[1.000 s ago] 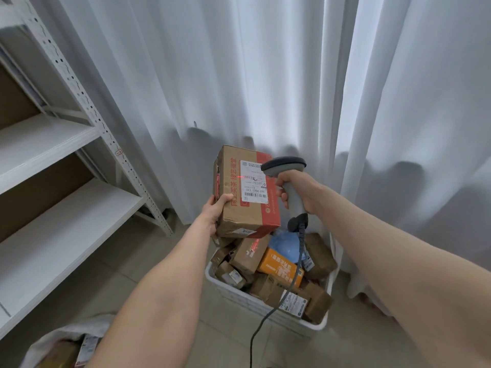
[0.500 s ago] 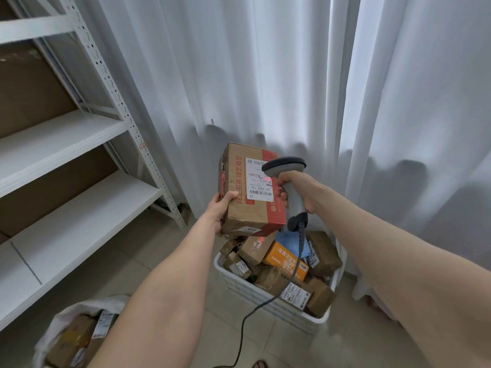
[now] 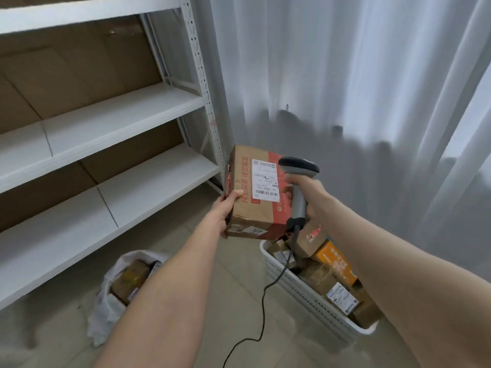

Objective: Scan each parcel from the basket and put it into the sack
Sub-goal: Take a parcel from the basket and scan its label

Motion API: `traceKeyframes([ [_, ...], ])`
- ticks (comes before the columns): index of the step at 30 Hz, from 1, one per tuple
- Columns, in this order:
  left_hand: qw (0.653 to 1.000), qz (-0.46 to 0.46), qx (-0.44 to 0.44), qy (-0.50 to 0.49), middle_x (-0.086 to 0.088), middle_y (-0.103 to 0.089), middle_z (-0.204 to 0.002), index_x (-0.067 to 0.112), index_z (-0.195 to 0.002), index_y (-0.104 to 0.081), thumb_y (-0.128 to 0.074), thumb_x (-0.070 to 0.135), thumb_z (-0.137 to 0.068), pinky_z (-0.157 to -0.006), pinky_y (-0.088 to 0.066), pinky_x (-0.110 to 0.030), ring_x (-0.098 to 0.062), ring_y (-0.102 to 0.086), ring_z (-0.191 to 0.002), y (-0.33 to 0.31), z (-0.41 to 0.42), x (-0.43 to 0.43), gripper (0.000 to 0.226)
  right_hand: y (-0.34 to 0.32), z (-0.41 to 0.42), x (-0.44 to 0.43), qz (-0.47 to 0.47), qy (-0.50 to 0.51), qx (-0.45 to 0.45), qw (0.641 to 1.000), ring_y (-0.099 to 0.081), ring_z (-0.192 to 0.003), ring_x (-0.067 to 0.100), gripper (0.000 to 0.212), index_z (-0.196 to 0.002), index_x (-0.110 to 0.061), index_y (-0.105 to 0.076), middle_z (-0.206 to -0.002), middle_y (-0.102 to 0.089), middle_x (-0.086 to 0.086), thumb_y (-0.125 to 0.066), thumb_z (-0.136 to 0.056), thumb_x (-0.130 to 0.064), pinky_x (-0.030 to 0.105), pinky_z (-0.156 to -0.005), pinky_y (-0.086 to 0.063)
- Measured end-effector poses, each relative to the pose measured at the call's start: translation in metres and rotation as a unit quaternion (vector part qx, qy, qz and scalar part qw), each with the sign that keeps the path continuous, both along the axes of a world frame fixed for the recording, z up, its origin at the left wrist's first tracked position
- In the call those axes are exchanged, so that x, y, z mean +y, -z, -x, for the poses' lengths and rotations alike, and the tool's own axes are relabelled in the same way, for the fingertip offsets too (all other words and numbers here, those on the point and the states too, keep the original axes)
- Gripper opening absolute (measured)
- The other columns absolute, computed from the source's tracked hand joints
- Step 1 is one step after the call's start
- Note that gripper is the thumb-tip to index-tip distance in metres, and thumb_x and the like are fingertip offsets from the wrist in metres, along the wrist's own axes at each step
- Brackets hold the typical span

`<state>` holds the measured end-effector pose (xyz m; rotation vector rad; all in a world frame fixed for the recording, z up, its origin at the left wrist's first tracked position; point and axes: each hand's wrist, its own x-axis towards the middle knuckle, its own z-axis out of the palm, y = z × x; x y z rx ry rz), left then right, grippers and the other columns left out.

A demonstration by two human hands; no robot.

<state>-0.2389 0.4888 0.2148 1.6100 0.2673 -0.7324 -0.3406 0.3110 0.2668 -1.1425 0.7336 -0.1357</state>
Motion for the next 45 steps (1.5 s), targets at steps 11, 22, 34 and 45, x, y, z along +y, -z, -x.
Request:
traceKeyframes([
  [11, 0.992, -0.028, -0.004, -0.122, -0.008, -0.069, -0.107, 0.017, -0.127, -0.053, -0.069, 0.045, -0.082, -0.065, -0.049, -0.035, -0.023, -0.063, -0.090, 0.020, -0.099, 0.238, 0.055, 0.042, -0.154, 0.229, -0.039, -0.074, 0.009, 0.996, -0.060, -0.059, 0.020, 0.017, -0.097, -0.004, -0.059, -0.074, -0.064, 0.009, -0.068, -0.084, -0.011, 0.034, -0.064, -0.051],
  [22, 0.968, -0.079, -0.012, -0.238, -0.006, -0.066, -0.116, 0.021, -0.133, -0.047, -0.074, 0.045, -0.075, -0.095, -0.050, -0.046, -0.026, -0.062, -0.105, 0.073, -0.188, 0.392, 0.068, 0.108, -0.273, 0.373, -0.078, -0.136, 0.046, 0.987, -0.061, -0.058, 0.020, 0.017, -0.094, -0.001, -0.062, -0.074, -0.063, 0.011, -0.069, -0.083, -0.011, 0.031, -0.061, -0.052],
  [34, 0.955, -0.117, 0.074, -0.264, -0.001, -0.061, -0.118, 0.021, -0.125, -0.049, -0.070, 0.049, -0.078, -0.091, -0.040, -0.037, -0.023, -0.056, -0.106, 0.210, -0.259, 0.478, 0.058, 0.250, -0.366, 0.466, -0.053, -0.197, 0.132, 0.970, -0.051, -0.050, 0.019, 0.013, -0.072, -0.003, -0.056, -0.057, -0.056, 0.009, -0.063, -0.082, 0.001, 0.030, -0.054, -0.045],
  [45, 0.926, -0.088, 0.186, -0.316, -0.007, -0.059, -0.124, 0.023, -0.132, -0.046, -0.067, 0.058, -0.076, -0.099, -0.037, -0.060, -0.035, -0.055, -0.113, 0.457, -0.275, 0.532, 0.069, 0.506, -0.388, 0.551, 0.031, -0.232, 0.175, 0.956, -0.069, -0.083, 0.028, 0.029, -0.093, -0.012, -0.069, -0.090, -0.073, 0.009, -0.081, -0.069, -0.022, 0.043, -0.083, -0.058],
])
